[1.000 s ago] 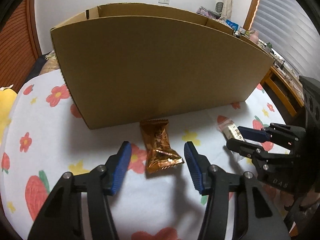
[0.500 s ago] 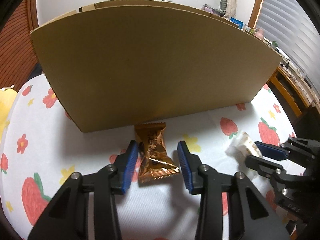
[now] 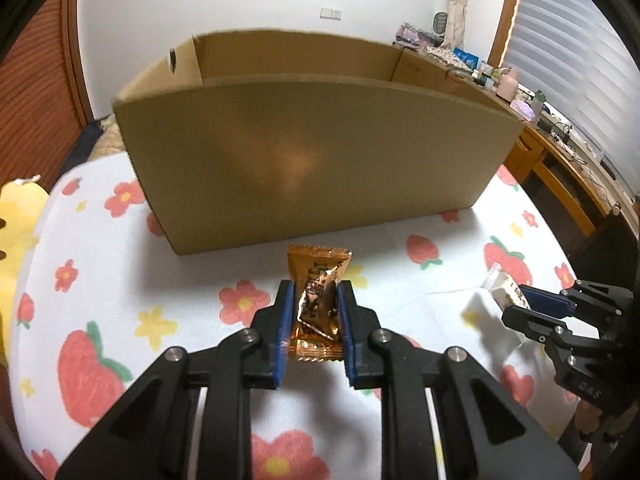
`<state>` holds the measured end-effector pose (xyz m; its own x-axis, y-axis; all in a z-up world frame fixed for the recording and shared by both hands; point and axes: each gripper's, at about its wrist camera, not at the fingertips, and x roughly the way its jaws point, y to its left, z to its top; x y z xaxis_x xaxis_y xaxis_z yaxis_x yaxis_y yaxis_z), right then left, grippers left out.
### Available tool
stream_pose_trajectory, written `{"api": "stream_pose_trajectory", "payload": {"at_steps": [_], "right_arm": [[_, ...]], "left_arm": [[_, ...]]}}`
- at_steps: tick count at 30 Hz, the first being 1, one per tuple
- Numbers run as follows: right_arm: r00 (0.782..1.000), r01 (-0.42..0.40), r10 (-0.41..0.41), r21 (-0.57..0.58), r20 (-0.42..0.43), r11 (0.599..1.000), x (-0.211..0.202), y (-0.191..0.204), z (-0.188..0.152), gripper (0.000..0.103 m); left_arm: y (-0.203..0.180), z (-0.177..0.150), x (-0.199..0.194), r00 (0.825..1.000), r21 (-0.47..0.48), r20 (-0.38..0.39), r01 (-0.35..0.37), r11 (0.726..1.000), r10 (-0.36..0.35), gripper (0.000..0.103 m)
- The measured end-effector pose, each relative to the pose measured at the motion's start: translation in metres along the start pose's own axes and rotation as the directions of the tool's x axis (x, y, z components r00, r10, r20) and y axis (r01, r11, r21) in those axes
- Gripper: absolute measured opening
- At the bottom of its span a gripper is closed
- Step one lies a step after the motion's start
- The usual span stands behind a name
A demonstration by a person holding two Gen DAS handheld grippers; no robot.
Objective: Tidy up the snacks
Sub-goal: 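Lift both held snacks and carry them over the cardboard box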
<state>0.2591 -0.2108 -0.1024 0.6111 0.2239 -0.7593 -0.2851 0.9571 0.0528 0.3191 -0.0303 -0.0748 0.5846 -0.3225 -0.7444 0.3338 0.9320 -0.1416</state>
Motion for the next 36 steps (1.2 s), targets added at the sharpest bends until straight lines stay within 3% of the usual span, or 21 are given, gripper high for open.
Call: {"api": "stream_pose_trajectory", "payload": {"at_steps": [21, 29, 36], "right_arm": [[0.985, 0.016, -0.025, 0.054, 0.168, 0.998, -0.089, -0.010, 0.001, 0.020], [0.965, 0.021, -0.029, 0.034, 0.262, 0.999, -0.126, -0.008, 0.028, 0.020], [0.934, 0.004, -0.002, -0.005, 0.356, 1.000, -0.149, -0.007, 0.072, 0.020]], "left_arm": [[-0.027, 0.003, -0.095, 0.988, 0.058, 0.146, 0.036, 0.998, -0.044, 0.019], [-0.023, 0.030, -0.129, 0.973, 0.080, 0.225, 0.035, 0.996, -0.052, 0.019], [-0.020, 0.063, -0.150, 0.958, 0.119, 0.283, 0.009, 0.993, -0.043, 0.019]]}}
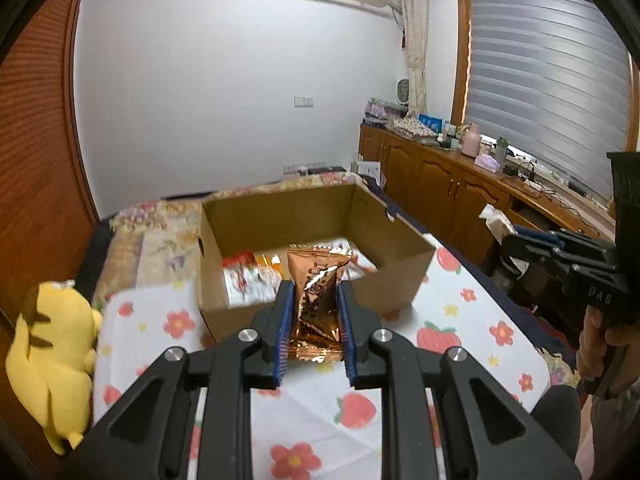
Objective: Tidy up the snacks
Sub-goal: 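Lift both held snacks and carry them over the cardboard box, then lower both snacks into the box and open both tools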
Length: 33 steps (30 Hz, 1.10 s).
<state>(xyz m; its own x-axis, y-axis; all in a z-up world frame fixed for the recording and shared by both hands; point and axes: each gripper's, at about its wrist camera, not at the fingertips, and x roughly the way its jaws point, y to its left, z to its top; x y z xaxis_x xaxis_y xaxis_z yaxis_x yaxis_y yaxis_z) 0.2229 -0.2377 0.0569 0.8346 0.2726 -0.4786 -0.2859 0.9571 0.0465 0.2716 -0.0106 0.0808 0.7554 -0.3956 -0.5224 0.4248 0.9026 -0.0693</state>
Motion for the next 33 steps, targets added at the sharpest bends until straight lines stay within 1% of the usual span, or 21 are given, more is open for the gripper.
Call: {"api": "stream_pose_trajectory", "payload": {"at_steps": [5, 8, 13, 19, 23, 29, 33], "right_arm": [[0.999, -0.013, 0.013, -0.011, 0.034, 1.000, 0.008, -0.001, 0.027, 0.020], [0.999, -0.007, 0.008, -0.032, 0.048, 0.999, 0.012, 0.000, 0.040, 0.020], [0.999, -0.017, 0.019, -0.037, 0.049, 0.999, 0.023, -0.006, 0.050, 0.020], [0.999, -0.025, 0.026, -0.043, 0.034, 0.999, 0.043, -0.011, 0.055, 0.020], [0.999, -0.033, 0.034, -0.050, 0.024, 0.998, 0.060, -0.014, 0.056, 0.020], [0.998, -0.050, 0.049, -0.039, -0.028, 0.998, 0.100, -0.021, 0.047, 0.020], [0.996, -0.056, 0.053, -0.035, -0.075, 0.998, 0.134, -0.025, 0.041, 0.020]], "left_arm": [[0.008, 0.024, 0.006, 1.000, 0.008, 0.025, 0.004, 1.000, -0.004, 0.019], [0.010, 0.035, 0.012, 0.999, 0.022, 0.036, 0.000, 1.000, -0.001, 0.019], [0.011, 0.050, 0.027, 0.999, 0.039, 0.040, 0.010, 0.999, -0.012, 0.019], [0.018, 0.053, 0.054, 1.000, 0.022, 0.015, 0.024, 0.999, -0.025, 0.019], [0.025, 0.047, 0.074, 1.000, 0.006, -0.006, 0.023, 1.000, -0.023, 0.019], [0.043, 0.035, 0.119, 0.997, -0.020, -0.067, 0.023, 1.000, -0.025, 0.019], [0.050, 0.031, 0.142, 0.996, -0.037, -0.087, 0.020, 0.999, -0.023, 0.019]]}}
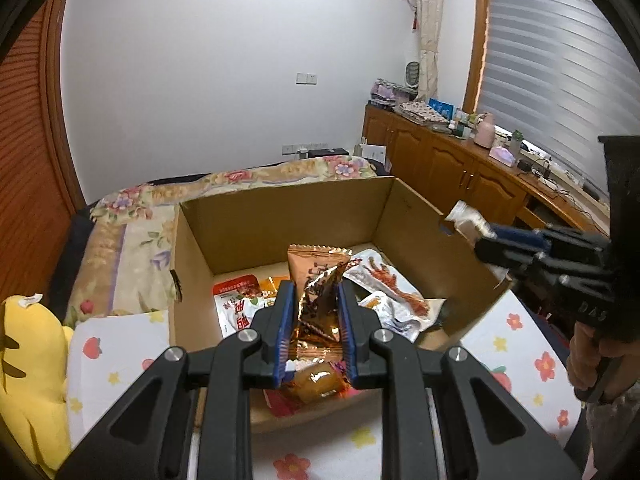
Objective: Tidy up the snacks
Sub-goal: 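Lower both snacks into the box and open both tools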
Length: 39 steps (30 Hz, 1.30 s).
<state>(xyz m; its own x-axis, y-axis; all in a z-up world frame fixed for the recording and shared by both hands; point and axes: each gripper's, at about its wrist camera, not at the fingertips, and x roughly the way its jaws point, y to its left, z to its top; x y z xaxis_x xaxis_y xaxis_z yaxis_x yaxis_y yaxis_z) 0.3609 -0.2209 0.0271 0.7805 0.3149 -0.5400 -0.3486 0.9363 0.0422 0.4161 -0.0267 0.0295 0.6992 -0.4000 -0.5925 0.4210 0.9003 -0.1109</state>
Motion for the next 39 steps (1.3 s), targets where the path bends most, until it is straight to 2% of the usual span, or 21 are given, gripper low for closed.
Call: {"api": "stream_pose_trajectory", "payload": {"at_steps": [8, 17, 24, 28, 29, 32, 35, 37, 38, 39], "right_arm": [[0.998, -0.027, 0.028, 0.017, -0.062, 0.999, 0.051, -0.009, -0.009, 0.020], [0.994, -0.049, 0.051, 0.017, -0.098, 0.999, 0.068, -0.008, -0.012, 0.020], [0.984, -0.068, 0.072, 0.031, -0.161, 0.997, 0.080, -0.005, -0.015, 0.021], [0.971, -0.086, 0.091, 0.035, -0.221, 0.996, 0.088, -0.005, -0.013, 0.021], [0.967, -0.086, 0.090, 0.028, -0.237, 0.996, 0.089, -0.005, -0.014, 0.021], [0.960, -0.086, 0.086, 0.013, -0.267, 0.996, 0.092, -0.003, -0.015, 0.022], [0.956, -0.087, 0.089, 0.022, -0.278, 0.996, 0.094, -0.003, -0.018, 0.022], [0.955, -0.094, 0.101, 0.039, -0.279, 0.995, 0.093, -0.003, -0.019, 0.031], [0.956, -0.090, 0.100, 0.048, -0.277, 0.995, 0.092, -0.004, -0.019, 0.039], [0.957, -0.088, 0.100, 0.054, -0.273, 0.995, 0.089, -0.005, -0.019, 0.041]], "left_arm": [[0.006, -0.001, 0.030, 0.999, -0.001, -0.031, -0.010, 1.000, 0.010, 0.020], [0.011, -0.006, 0.051, 0.996, 0.003, -0.088, -0.019, 1.000, 0.019, 0.020], [0.007, -0.010, 0.057, 0.991, 0.006, -0.132, -0.027, 1.000, 0.028, 0.020], [0.009, -0.010, 0.061, 0.986, -0.003, -0.166, -0.011, 1.000, 0.010, 0.021], [0.010, -0.010, 0.061, 0.985, -0.007, -0.170, -0.011, 1.000, 0.010, 0.022], [0.013, -0.009, 0.062, 0.982, -0.019, -0.190, -0.007, 1.000, 0.003, 0.043], [0.016, -0.010, 0.057, 0.983, -0.033, -0.184, -0.017, 0.999, 0.011, 0.045], [0.016, -0.011, 0.053, 0.983, -0.042, -0.182, -0.027, 0.999, 0.019, 0.047], [0.016, -0.012, 0.050, 0.983, -0.041, -0.182, -0.032, 0.999, 0.024, 0.047], [0.016, -0.013, 0.048, 0.983, -0.038, -0.181, -0.036, 0.999, 0.029, 0.047]]}}
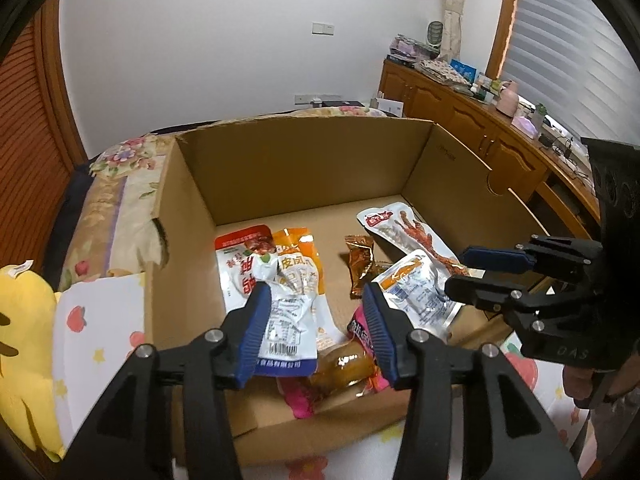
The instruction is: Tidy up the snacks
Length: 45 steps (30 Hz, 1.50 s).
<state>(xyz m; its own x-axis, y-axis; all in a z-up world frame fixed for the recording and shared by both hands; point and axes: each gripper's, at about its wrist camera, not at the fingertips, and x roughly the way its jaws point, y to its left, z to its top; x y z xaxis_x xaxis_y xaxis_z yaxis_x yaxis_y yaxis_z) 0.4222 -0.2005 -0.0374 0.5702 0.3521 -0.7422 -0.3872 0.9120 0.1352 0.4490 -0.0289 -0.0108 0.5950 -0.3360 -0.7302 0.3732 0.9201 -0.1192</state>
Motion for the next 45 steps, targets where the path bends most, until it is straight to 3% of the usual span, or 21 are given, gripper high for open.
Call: {"api": "stream_pose_trajectory", "payload": {"at_steps": [12, 26, 28, 31, 33, 34, 36, 38, 43, 45], "right_arm": [[0.992, 0.049, -0.049, 0.009, 0.116, 0.999, -0.066, 0.020, -0.016, 0.041], [0.974, 0.096, -0.096, 0.010, 0.204, 0.995, -0.147, 0.051, -0.067, 0.043], [0.970, 0.107, -0.108, 0.013, 0.218, 0.994, -0.154, 0.055, -0.075, 0.050], [0.963, 0.138, -0.139, 0.018, 0.231, 0.990, -0.162, 0.060, -0.086, 0.071], [0.957, 0.158, -0.160, 0.028, 0.242, 0.987, -0.166, 0.062, -0.093, 0.091], [0.954, 0.164, -0.167, 0.034, 0.251, 0.986, -0.169, 0.063, -0.096, 0.093], [0.950, 0.170, -0.175, 0.044, 0.257, 0.985, -0.173, 0.064, -0.102, 0.097], [0.949, 0.175, -0.183, 0.055, 0.257, 0.983, -0.177, 0.065, -0.107, 0.103], [0.938, 0.190, -0.204, 0.076, 0.281, 0.979, -0.191, 0.070, -0.118, 0.103], [0.936, 0.194, -0.208, 0.077, 0.285, 0.978, -0.196, 0.071, -0.122, 0.103]], "left_arm": [[-0.023, -0.025, -0.068, 0.996, 0.018, 0.070, -0.049, 0.999, 0.047, 0.047], [-0.064, -0.081, -0.140, 0.991, 0.035, 0.104, -0.093, 0.995, 0.089, 0.048], [-0.067, -0.087, -0.146, 0.990, 0.029, 0.104, -0.102, 0.994, 0.099, 0.049], [-0.068, -0.096, -0.157, 0.986, 0.017, 0.119, -0.122, 0.992, 0.119, 0.054], [-0.068, -0.102, -0.164, 0.983, 0.008, 0.125, -0.139, 0.990, 0.137, 0.061], [-0.068, -0.105, -0.167, 0.981, 0.005, 0.130, -0.143, 0.990, 0.141, 0.066], [-0.068, -0.112, -0.177, 0.974, -0.009, 0.164, -0.158, 0.987, 0.158, 0.093], [-0.070, -0.118, -0.186, 0.963, -0.012, 0.201, -0.181, 0.983, 0.179, 0.098], [-0.075, -0.128, -0.205, 0.943, -0.023, 0.243, -0.228, 0.973, 0.227, 0.103], [-0.080, -0.133, -0.213, 0.923, -0.024, 0.264, -0.285, 0.958, 0.281, 0.103]]}}
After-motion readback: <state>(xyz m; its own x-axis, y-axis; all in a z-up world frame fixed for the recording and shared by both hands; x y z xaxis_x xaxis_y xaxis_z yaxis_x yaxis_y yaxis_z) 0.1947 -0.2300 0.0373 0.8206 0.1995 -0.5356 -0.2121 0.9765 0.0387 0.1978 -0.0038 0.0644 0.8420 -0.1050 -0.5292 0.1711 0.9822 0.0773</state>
